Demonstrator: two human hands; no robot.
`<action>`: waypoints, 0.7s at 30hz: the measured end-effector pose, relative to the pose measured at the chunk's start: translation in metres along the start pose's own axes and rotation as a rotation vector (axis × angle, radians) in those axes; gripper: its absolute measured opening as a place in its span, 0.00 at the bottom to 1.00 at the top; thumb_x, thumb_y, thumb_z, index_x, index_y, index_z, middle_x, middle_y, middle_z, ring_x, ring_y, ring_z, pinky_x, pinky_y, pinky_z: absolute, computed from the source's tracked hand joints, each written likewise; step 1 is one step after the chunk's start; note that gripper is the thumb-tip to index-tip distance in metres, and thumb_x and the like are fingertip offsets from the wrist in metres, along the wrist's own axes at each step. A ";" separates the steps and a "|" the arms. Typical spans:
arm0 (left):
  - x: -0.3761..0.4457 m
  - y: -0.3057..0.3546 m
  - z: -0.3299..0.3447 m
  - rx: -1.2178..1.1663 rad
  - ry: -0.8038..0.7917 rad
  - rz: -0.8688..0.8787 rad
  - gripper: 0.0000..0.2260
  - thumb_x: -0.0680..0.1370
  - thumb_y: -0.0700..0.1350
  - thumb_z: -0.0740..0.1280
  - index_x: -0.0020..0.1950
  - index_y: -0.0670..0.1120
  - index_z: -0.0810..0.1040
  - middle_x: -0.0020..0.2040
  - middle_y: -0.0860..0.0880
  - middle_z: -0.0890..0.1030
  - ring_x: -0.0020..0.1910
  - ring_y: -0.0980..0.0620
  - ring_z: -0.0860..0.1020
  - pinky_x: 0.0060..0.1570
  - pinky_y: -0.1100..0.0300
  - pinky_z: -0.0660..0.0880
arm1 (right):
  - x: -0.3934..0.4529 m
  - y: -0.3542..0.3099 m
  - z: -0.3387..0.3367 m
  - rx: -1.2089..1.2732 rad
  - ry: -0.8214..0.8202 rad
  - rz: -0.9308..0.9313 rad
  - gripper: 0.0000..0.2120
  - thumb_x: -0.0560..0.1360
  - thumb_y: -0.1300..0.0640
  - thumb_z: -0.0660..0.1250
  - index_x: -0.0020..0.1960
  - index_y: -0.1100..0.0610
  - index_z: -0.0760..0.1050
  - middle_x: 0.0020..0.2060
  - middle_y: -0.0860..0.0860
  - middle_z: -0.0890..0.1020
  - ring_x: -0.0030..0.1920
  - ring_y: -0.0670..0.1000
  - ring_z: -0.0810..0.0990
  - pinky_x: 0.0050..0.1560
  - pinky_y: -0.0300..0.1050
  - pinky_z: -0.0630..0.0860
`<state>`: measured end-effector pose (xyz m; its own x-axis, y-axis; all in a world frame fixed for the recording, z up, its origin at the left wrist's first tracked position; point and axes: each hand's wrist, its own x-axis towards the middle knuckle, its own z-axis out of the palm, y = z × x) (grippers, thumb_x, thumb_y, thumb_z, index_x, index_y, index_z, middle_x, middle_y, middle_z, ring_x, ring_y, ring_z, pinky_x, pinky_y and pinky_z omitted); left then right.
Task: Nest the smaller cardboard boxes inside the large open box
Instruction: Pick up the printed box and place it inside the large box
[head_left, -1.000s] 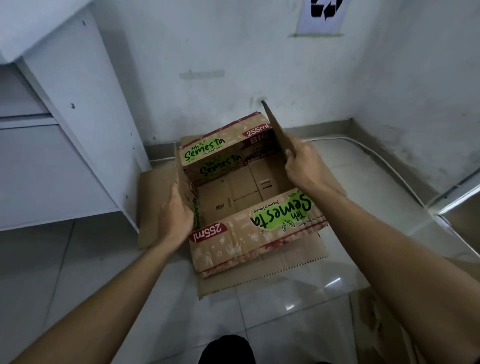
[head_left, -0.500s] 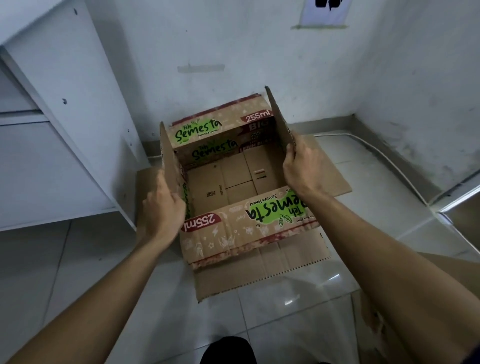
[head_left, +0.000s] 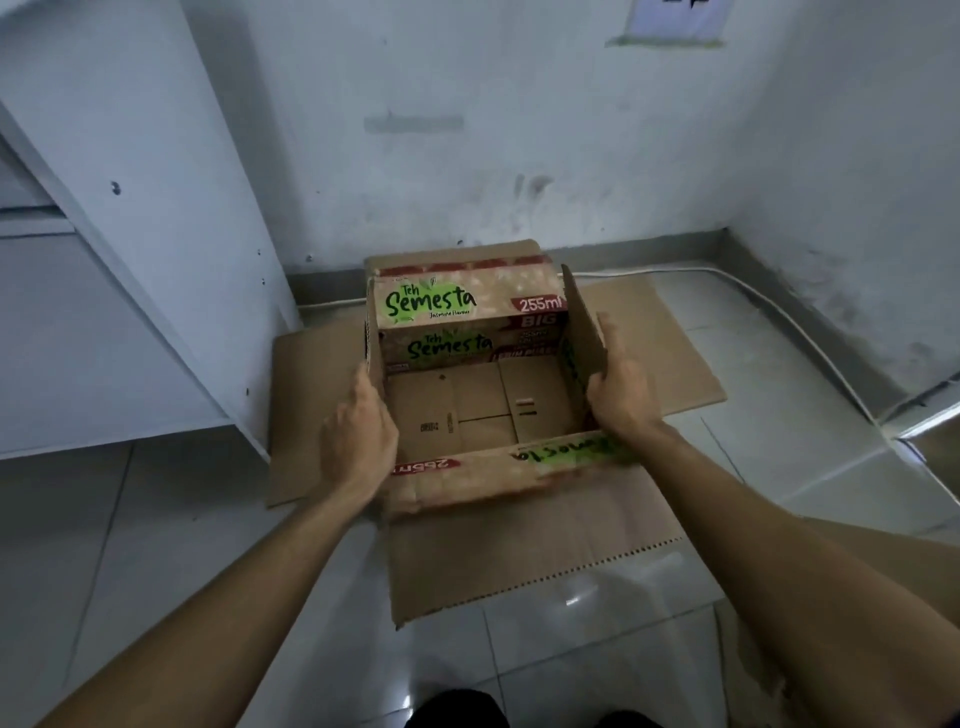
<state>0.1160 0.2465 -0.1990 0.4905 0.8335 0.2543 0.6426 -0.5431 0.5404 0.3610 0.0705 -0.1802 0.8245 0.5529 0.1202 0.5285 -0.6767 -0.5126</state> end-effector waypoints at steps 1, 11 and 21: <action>0.002 -0.004 0.007 0.013 0.000 -0.007 0.18 0.81 0.41 0.56 0.71 0.39 0.66 0.36 0.46 0.76 0.28 0.49 0.73 0.27 0.57 0.70 | 0.006 0.005 0.005 -0.015 -0.020 -0.040 0.41 0.75 0.69 0.60 0.80 0.44 0.47 0.56 0.61 0.80 0.46 0.61 0.82 0.45 0.61 0.82; -0.003 -0.050 0.055 0.315 -0.333 -0.025 0.38 0.77 0.37 0.62 0.80 0.47 0.42 0.79 0.41 0.40 0.77 0.40 0.38 0.76 0.43 0.46 | 0.033 0.042 0.040 -0.614 -0.210 -0.084 0.34 0.70 0.58 0.67 0.75 0.60 0.66 0.75 0.59 0.62 0.76 0.60 0.57 0.75 0.62 0.55; -0.013 -0.014 0.042 0.404 -0.439 -0.063 0.30 0.78 0.52 0.58 0.78 0.42 0.55 0.79 0.38 0.42 0.77 0.39 0.39 0.74 0.41 0.42 | -0.005 0.053 0.034 -0.555 -0.342 -0.036 0.36 0.80 0.41 0.51 0.81 0.58 0.46 0.80 0.58 0.40 0.79 0.57 0.35 0.77 0.59 0.36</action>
<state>0.1252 0.2391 -0.2436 0.5865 0.7920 -0.1696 0.8089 -0.5617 0.1740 0.3784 0.0481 -0.2367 0.7416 0.6418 -0.1951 0.6563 -0.7544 0.0130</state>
